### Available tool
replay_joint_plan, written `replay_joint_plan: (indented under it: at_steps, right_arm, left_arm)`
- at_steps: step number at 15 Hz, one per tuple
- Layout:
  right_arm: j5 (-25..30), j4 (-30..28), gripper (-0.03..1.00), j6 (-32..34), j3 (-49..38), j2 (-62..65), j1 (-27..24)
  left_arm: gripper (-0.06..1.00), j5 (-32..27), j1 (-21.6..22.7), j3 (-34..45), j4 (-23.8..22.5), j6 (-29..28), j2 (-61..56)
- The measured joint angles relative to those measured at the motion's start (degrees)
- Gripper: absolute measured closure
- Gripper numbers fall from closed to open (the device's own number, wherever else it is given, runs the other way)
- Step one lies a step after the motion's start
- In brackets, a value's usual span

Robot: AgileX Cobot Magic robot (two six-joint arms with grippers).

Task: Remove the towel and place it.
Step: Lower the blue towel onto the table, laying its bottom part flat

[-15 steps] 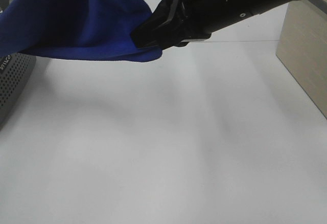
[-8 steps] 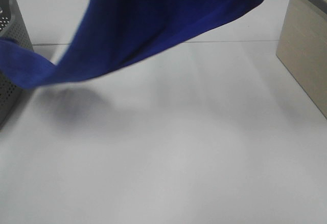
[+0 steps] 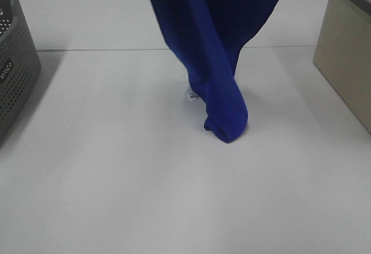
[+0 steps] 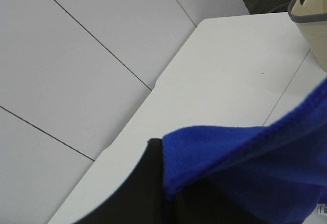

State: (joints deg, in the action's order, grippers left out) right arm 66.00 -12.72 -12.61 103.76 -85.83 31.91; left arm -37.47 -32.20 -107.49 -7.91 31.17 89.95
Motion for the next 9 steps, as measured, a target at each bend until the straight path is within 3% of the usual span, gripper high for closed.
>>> replay_joint_plan:
  at_steps: [5, 9]
  right_arm:
    - [-1.95, 3.84, 0.97, -9.85, 0.11, 0.0, 0.0]
    - [-19.88, 1.38, 0.97, -11.8, 0.11, -1.83, 0.0]
  left_arm:
    - [0.94, -4.35, 0.06, 0.0, -1.6, -3.72, -0.17]
    - [0.94, -0.11, 3.21, 0.0, -4.18, -10.71, 3.44]
